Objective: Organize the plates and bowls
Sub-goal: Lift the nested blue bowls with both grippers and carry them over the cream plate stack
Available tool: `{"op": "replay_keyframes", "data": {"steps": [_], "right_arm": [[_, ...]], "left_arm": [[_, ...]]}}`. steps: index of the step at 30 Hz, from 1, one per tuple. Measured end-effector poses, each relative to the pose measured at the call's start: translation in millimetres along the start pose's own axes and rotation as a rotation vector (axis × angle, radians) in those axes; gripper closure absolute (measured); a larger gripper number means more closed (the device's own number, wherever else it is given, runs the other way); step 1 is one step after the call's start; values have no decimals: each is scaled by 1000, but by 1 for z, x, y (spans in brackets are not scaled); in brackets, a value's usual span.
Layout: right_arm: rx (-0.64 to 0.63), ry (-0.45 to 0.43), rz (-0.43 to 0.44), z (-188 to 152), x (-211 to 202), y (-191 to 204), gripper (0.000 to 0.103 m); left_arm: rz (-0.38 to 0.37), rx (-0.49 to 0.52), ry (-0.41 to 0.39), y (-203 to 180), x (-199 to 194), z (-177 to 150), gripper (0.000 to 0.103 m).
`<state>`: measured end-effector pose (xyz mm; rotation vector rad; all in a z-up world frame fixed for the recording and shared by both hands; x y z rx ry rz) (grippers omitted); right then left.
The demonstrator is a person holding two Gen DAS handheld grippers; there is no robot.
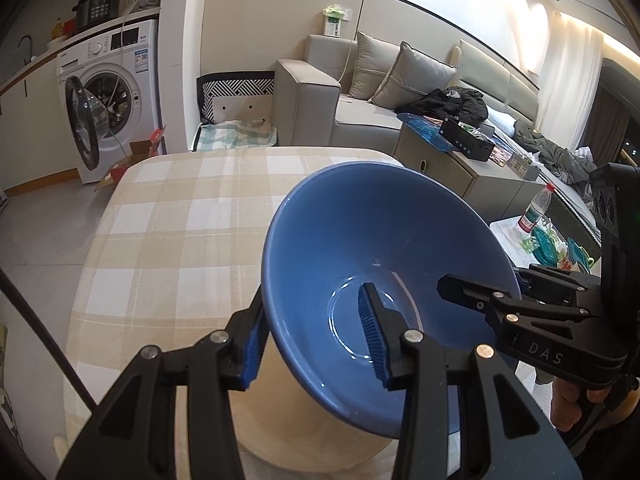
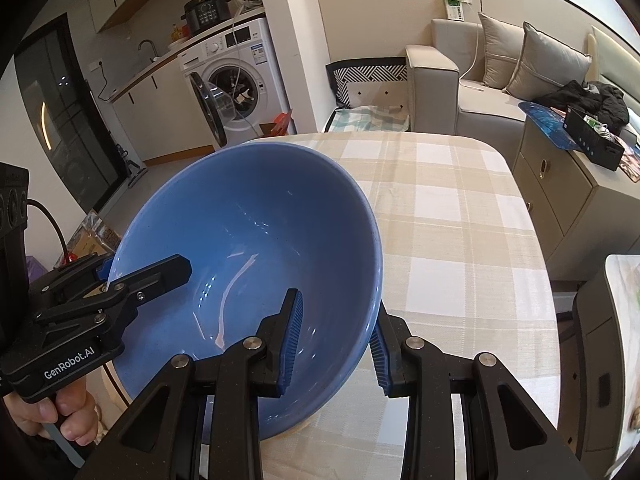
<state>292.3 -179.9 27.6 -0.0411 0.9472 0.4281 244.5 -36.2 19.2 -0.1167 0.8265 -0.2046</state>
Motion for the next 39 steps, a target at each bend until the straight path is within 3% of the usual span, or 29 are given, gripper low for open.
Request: {"op": "replay_keyframes", "data": {"steps": [39], "right_arm": [[-61, 117, 21, -34, 46, 44, 71]], "left_arm": [[30, -72, 77, 45, 9, -55, 61]]}}
Point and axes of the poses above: each gripper's, at about its wrist camera, not at the fingertips, and x roughly the way its jaws point, y to its left, z to its top, the point moved 9 cm from there along x, roughly the way its jaws point, and after that the axes turned 3 degrees about y, right-handed, at the moved point
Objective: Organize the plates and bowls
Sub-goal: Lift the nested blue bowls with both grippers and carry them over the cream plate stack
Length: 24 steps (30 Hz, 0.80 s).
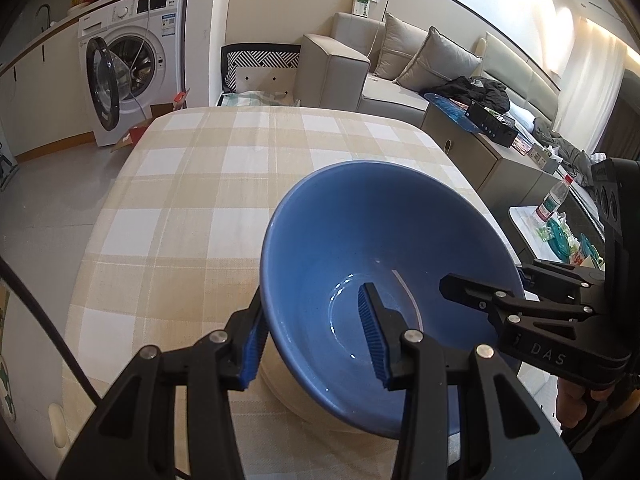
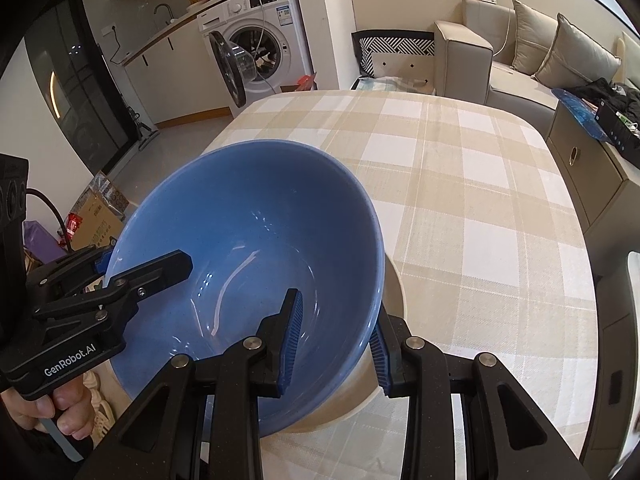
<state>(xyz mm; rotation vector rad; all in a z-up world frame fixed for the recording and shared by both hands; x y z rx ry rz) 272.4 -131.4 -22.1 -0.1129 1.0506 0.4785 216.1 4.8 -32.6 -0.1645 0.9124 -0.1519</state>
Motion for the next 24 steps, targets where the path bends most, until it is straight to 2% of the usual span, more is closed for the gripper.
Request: {"op": "replay_keyframes", "data": {"steps": [24], "right_arm": [[-8, 38, -29, -8, 12, -1, 71]], "left_arm": [[5, 6, 47, 2, 19, -14, 61]]}}
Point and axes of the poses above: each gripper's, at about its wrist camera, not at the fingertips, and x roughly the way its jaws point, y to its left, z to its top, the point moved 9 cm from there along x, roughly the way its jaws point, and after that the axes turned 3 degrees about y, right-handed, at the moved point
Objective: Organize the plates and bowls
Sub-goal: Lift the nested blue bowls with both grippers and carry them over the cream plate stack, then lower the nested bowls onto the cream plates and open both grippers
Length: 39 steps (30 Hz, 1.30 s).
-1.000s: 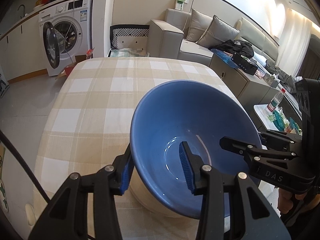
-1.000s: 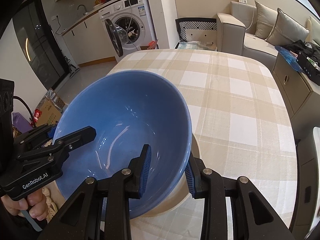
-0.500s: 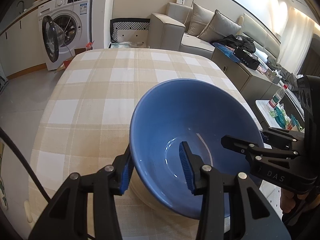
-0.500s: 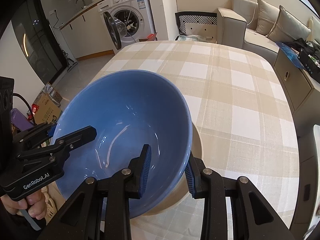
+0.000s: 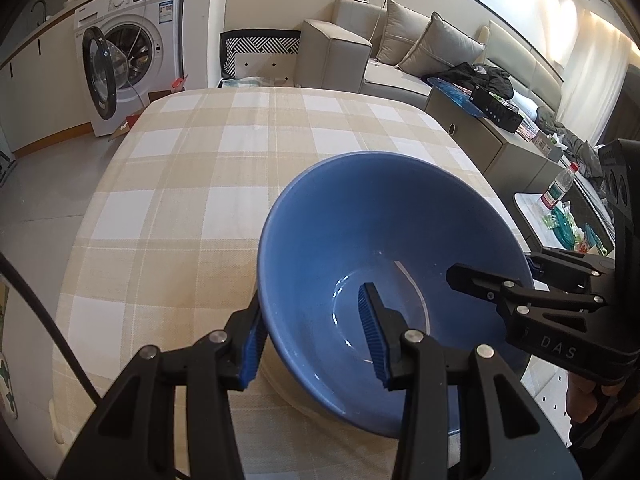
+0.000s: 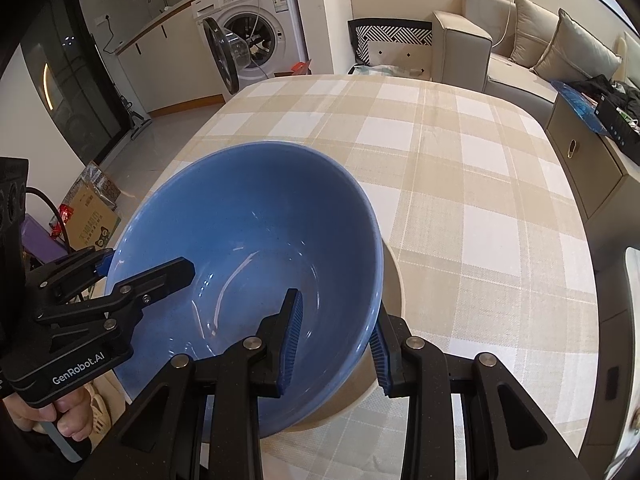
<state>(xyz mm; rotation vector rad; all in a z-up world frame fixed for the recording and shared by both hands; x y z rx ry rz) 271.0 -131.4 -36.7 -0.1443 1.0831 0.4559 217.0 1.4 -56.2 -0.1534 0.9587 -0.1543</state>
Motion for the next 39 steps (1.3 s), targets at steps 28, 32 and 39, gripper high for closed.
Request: {"op": "replay_keyframes", "data": {"steps": [28, 32, 39], "right_arm": [[3, -43, -3, 3, -13, -5, 49], [-5, -77, 13, 4, -21, -5, 31], [-17, -123, 22, 0, -33, -5, 17]], "left_arm": [[-10, 23, -16, 2, -5, 0, 39], [-4, 21, -43, 3, -13, 2, 22], [12, 30, -88, 4, -25, 2, 10]]}}
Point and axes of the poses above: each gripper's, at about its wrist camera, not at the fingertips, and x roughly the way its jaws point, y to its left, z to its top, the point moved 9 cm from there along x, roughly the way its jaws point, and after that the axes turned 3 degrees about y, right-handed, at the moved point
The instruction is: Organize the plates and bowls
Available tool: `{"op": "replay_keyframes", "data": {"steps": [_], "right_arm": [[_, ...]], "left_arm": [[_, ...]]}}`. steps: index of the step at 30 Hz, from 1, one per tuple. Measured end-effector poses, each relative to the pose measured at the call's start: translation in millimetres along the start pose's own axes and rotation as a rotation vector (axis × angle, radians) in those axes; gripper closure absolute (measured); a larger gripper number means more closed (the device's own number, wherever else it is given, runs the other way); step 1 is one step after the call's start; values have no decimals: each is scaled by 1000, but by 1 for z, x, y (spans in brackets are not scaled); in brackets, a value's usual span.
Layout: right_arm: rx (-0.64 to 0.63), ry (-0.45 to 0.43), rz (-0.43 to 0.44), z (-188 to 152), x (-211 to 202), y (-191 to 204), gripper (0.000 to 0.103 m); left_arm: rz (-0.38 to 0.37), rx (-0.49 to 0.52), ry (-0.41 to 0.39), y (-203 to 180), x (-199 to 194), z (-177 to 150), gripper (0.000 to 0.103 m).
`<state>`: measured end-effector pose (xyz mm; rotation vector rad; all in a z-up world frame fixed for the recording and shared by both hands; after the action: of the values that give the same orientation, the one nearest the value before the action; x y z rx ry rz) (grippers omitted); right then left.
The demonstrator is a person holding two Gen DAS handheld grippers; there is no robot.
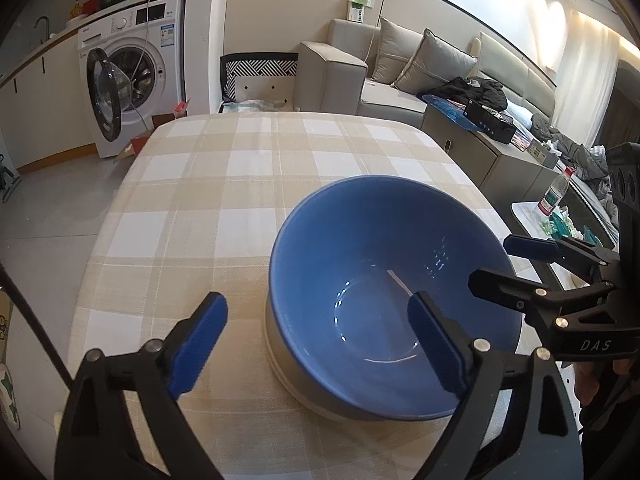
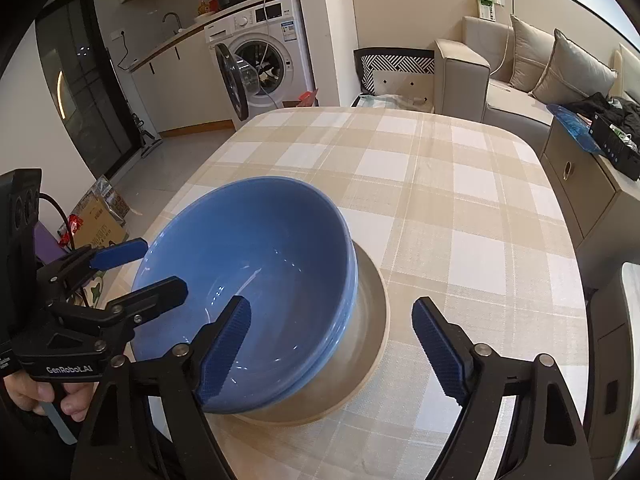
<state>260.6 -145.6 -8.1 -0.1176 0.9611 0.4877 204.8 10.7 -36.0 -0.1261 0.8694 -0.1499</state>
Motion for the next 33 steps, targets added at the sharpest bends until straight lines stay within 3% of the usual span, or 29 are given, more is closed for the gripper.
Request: {"op": "replay_keyframes", "data": {"steps": [11, 33], "right_arm": [[-31, -73, 12, -7, -14, 6, 1], [-94, -305, 63, -34, -52, 24, 1]], "left_arm": [[9, 3, -48, 3, -11, -3, 0], [56, 26, -176, 11, -37, -31, 0]]}}
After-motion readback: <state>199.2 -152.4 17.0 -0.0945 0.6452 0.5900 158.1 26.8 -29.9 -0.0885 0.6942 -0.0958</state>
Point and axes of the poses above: each gripper's, at about its wrist camera, not at the fingertips, and x roughly the way its jaws point, y to its left, z to its top, the point moved 9 cm from there along x, roughly the way its jaws point, and after that the axes turned 3 degrees about y, right-handed, at the moved point
